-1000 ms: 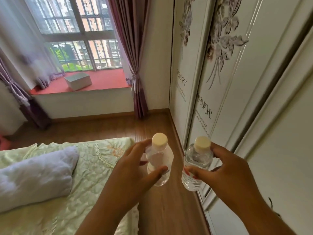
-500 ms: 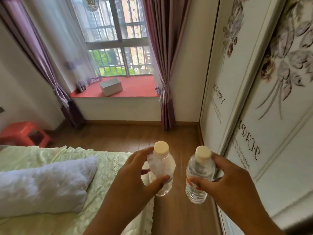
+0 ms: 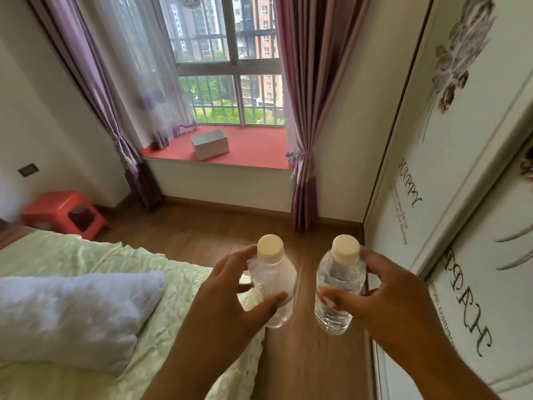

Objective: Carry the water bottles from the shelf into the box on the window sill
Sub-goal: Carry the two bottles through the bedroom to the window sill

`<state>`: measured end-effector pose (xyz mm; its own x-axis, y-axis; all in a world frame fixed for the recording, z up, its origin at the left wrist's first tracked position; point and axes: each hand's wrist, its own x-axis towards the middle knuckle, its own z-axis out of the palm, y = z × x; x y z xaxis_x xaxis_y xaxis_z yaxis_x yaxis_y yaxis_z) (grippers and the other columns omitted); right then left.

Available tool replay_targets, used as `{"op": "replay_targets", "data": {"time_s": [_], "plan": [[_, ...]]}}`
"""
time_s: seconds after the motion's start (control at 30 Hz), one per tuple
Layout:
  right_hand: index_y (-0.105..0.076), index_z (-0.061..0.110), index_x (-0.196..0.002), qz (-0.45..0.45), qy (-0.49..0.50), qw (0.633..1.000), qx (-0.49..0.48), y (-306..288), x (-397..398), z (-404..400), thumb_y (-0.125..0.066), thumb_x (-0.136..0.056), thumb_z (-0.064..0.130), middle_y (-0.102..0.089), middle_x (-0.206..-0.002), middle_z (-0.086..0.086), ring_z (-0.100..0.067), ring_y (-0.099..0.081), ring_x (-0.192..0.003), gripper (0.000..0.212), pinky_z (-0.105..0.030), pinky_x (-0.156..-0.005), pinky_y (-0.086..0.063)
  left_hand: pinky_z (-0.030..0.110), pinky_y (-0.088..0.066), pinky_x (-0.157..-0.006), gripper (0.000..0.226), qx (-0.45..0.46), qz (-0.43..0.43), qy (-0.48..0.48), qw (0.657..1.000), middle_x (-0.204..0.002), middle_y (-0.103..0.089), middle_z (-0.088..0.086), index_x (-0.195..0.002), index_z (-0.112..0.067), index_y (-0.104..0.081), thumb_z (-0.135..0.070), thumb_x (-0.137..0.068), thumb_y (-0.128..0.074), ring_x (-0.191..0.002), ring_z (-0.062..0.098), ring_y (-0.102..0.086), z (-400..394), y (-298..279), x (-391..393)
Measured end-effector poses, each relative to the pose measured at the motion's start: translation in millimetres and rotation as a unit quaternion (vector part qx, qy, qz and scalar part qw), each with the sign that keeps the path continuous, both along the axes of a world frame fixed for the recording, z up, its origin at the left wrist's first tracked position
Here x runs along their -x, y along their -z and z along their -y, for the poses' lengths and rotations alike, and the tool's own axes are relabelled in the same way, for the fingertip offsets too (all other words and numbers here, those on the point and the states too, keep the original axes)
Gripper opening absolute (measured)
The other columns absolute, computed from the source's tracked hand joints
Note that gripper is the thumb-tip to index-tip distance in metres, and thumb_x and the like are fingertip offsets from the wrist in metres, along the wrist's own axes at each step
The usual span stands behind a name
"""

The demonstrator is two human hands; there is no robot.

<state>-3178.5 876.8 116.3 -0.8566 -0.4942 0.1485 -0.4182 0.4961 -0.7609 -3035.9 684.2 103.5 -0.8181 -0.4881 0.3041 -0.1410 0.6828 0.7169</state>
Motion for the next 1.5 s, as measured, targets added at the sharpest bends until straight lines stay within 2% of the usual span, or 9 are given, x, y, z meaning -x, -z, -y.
{"op": "replay_targets", "data": {"time_s": [0.33, 0.43, 0.53, 0.67, 0.83, 0.93, 1.2, 1.4, 1.5], "plan": [[-0.057, 0.034, -0.135, -0.01, 0.024, 0.999, -0.028, 4.2, 94.0, 66.5, -0.072, -0.053, 0.064, -0.062, -0.114, 0.022, -0.001, -0.059, -0.092, 0.088, -0.006, -0.079, -0.038, -0.001, -0.044, -0.072, 0.073, -0.025, 0.013, 0.04, 0.999, -0.131, -0.048, -0.03, -0.124, -0.063, -0.035, -0.071, -0.062, -0.073, -0.099, -0.013, -0.058, 81.6, 16.6, 114.8], [-0.057, 0.034, -0.136, -0.026, 0.04, 0.998, -0.041, -2.1, 124.9, 93.7, -0.071, -0.054, 0.065, -0.064, -0.119, 0.019, 0.0, -0.056, -0.095, 0.089, 0.002, -0.071, -0.031, -0.004, -0.041, -0.071, 0.071, -0.018, 0.003, 0.056, 0.998, -0.126, -0.043, -0.039, -0.122, -0.062, -0.036, -0.071, -0.062, -0.072, -0.098, -0.017, -0.053, 112.9, 11.2, 152.1], [-0.058, 0.034, -0.134, -0.042, 0.056, 0.996, -0.047, -6.8, 152.3, 121.1, -0.07, -0.054, 0.066, -0.066, -0.12, 0.017, -0.001, -0.057, -0.091, 0.087, 0.003, -0.067, -0.03, -0.006, -0.038, -0.067, 0.07, -0.006, 0.003, 0.072, 0.997, -0.12, -0.039, -0.045, -0.121, -0.061, -0.036, -0.069, -0.062, -0.073, -0.091, -0.022, -0.053, 145.5, 3.9, 186.0], [-0.061, 0.031, -0.131, -0.046, 0.064, 0.996, -0.039, -1.8, 185.9, 151.3, -0.073, -0.055, 0.064, -0.068, -0.121, 0.015, -0.001, -0.06, -0.091, 0.083, 0.003, -0.069, -0.034, 0.002, -0.041, -0.068, 0.077, 0.018, 0.01, 0.085, 0.996, -0.129, -0.048, -0.033, -0.13, -0.056, -0.037, -0.072, -0.064, -0.071, -0.091, -0.018, -0.057, 183.0, 2.1, 225.6], [-0.062, 0.033, -0.129, -0.034, 0.048, 0.997, -0.043, -0.9, 232.4, 184.7, -0.078, -0.057, 0.061, -0.066, -0.11, 0.023, -0.001, -0.065, -0.085, 0.079, 0.002, -0.063, -0.04, 0.004, -0.045, -0.072, 0.076, 0.006, 0.014, 0.069, 0.998, -0.131, -0.049, -0.032, -0.128, -0.06, -0.036, -0.071, -0.063, -0.073, -0.089, -0.021, -0.058, 214.9, 3.5, 266.8], [-0.062, 0.032, -0.13, -0.035, 0.023, 0.998, -0.039, 8.5, 273.1, 205.7, -0.085, -0.06, 0.054, -0.067, -0.114, 0.02, 0.0, -0.064, -0.089, 0.077, -0.006, -0.074, -0.046, 0.005, -0.046, -0.074, 0.076, 0.002, 0.015, 0.051, 0.999, -0.131, -0.049, -0.031, -0.128, -0.059, -0.037, -0.067, -0.063, -0.077, -0.091, -0.017, -0.06, 232.6, 7.8, 296.1], [-0.059, 0.036, -0.134, -0.043, -0.059, 0.997, -0.009, 14.5, 399.9, 271.9, -0.085, -0.06, 0.058, -0.056, -0.104, 0.032, 0.022, -0.049, -0.077, 0.081, 0.005, -0.065, -0.035, -0.003, -0.043, -0.067, 0.074, 0.011, 0.019, -0.029, 0.999, -0.125, -0.043, -0.037, -0.128, -0.056, -0.037, -0.063, -0.067, -0.078, -0.085, -0.022, -0.056, 269.7, 1.8, 384.1], [-0.057, 0.036, -0.138, -0.05, -0.126, 0.991, 0.005, 14.1, 480.2, 317.8, -0.088, -0.062, 0.053, -0.068, -0.122, 0.018, 0.004, -0.06, -0.097, 0.083, 0.0, -0.076, -0.04, -0.001, -0.045, -0.066, 0.074, 0.014, 0.008, -0.101, 0.995, -0.123, -0.042, -0.042, -0.13, -0.056, -0.038, -0.067, -0.068, -0.076, -0.094, -0.026, -0.054, 290.0, 1.0, 440.7], [-0.058, 0.035, -0.138, -0.04, -0.149, 0.988, 0.008, 20.4, 509.4, 336.2, -0.088, -0.063, 0.052, -0.069, -0.12, 0.015, 0.0, -0.065, -0.099, 0.083, -0.012, -0.082, -0.051, 0.0, -0.046, -0.07, 0.076, 0.006, 0.015, -0.133, 0.991, -0.125, -0.046, -0.036, -0.133, -0.05, -0.043, -0.067, -0.068, -0.078, -0.096, -0.022, -0.056, 295.9, 10.6, 458.0]]}}
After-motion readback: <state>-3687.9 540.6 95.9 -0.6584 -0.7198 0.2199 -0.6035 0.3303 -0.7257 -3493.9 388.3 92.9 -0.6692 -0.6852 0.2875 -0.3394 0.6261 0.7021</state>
